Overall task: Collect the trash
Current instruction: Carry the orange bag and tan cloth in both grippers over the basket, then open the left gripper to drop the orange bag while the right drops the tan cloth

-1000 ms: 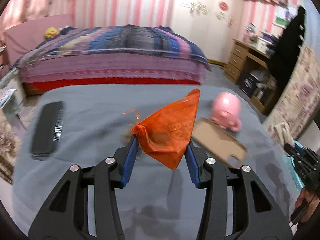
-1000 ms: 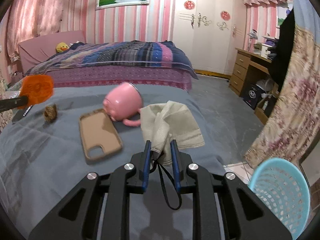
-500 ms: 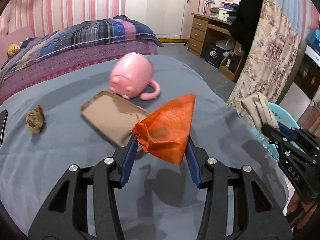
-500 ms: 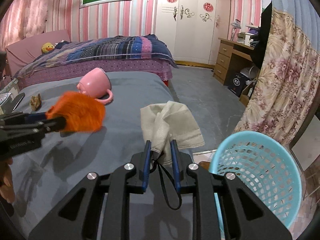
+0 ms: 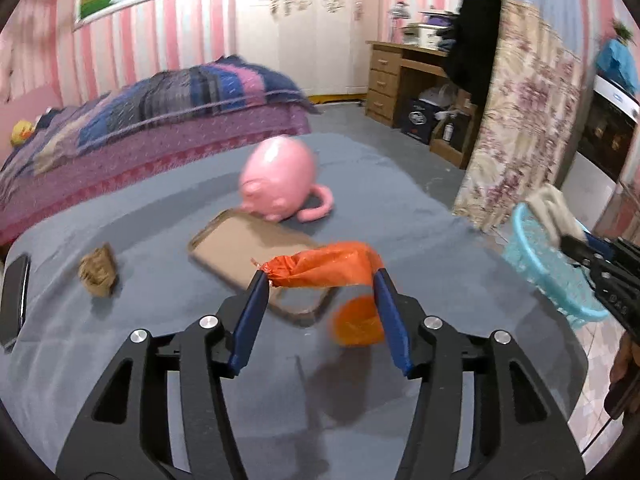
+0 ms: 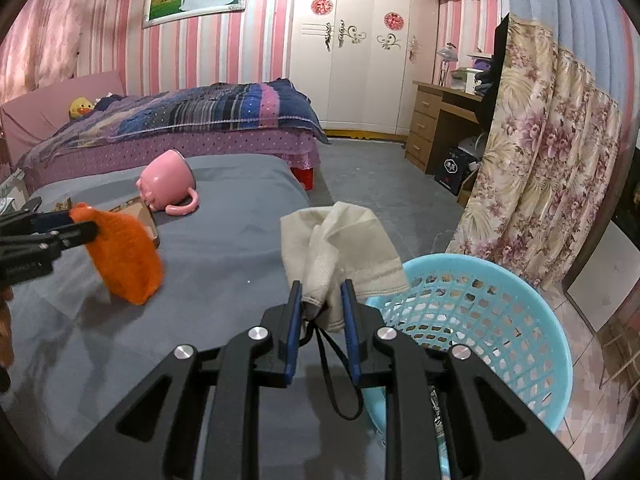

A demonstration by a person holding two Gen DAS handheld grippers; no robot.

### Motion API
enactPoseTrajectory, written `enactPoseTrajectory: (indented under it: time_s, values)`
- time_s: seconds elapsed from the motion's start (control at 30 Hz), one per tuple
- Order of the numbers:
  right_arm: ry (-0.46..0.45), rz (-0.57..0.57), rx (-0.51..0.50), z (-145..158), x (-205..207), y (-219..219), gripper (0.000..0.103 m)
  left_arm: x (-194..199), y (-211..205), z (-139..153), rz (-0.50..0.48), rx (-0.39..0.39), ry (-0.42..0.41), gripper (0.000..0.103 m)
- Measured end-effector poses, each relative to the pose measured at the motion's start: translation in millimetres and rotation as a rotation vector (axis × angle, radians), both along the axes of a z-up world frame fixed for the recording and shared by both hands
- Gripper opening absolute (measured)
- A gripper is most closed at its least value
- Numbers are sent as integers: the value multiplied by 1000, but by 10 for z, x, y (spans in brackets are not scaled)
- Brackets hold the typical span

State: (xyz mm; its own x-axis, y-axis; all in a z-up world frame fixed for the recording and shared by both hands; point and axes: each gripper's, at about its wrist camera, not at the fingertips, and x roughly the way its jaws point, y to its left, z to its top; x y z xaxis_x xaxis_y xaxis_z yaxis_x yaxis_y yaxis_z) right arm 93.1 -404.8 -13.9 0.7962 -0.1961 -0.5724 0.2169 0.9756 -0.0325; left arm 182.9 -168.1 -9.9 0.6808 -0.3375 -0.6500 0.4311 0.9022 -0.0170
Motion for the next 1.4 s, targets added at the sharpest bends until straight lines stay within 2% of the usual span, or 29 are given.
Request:
enactPoseTrajectory:
  time_s: [0.07,0.13,0.2,0.33,0.43,0.53,0.57,0.6,0.7,0.73,0.77,0.87,0.9,0.97,1.07,1.17,1.3,1.4]
  values:
    - [-5,-3,7,-8,-28,-30,20,64,129,-13,12,-17,24,53]
    - [-12,-5,20,-15,-54,-71,20,94,186,-18,17,-15,26,62]
    - [-13,-5,27,-20,-73,-98,20,109,238,-17,35,-4,15,75]
    - [-19,-12,31,-22,-117,-178,20,171,280,-98,47,13,48,79]
    - [-28,-26,43,-20,-157,-280,20,242,238,-245,36,2,122,79]
    - [-34,-38,56,-32,-196,-359,20,272,76,-423,23,77,157,79]
    - [-36,-43,61,-44,-213,-393,20,279,23,-471,14,97,161,74]
    - [-37,-45,63,-50,-221,-411,20,283,-7,-501,7,103,164,58]
    - [-40,-53,71,-67,-268,-476,20,298,-23,-516,2,100,176,33]
    - [-41,-55,73,-69,-286,-491,20,289,7,-469,-3,83,177,27]
    - [-43,-59,73,-70,-316,-519,20,263,47,-391,-8,57,171,26]
    - [-46,-70,75,-60,-366,-576,20,124,115,-122,3,24,84,26]
    - [-49,-76,76,-56,-392,-606,20,76,154,-16,11,6,53,21]
    - [-54,-85,77,-52,-427,-645,20,37,186,99,12,-29,39,21]
    - [-61,-101,75,-33,-484,-722,20,-45,89,229,7,-20,-2,21]
    - [-64,-116,69,-7,-517,-808,20,-114,-198,276,-50,-37,-7,21]
    - [-76,-151,57,66,-607,-978,20,-231,-771,245,-153,-1,-12,21]
    - [-74,-183,48,90,-670,-1151,20,-359,-1208,221,-236,-26,-3,21]
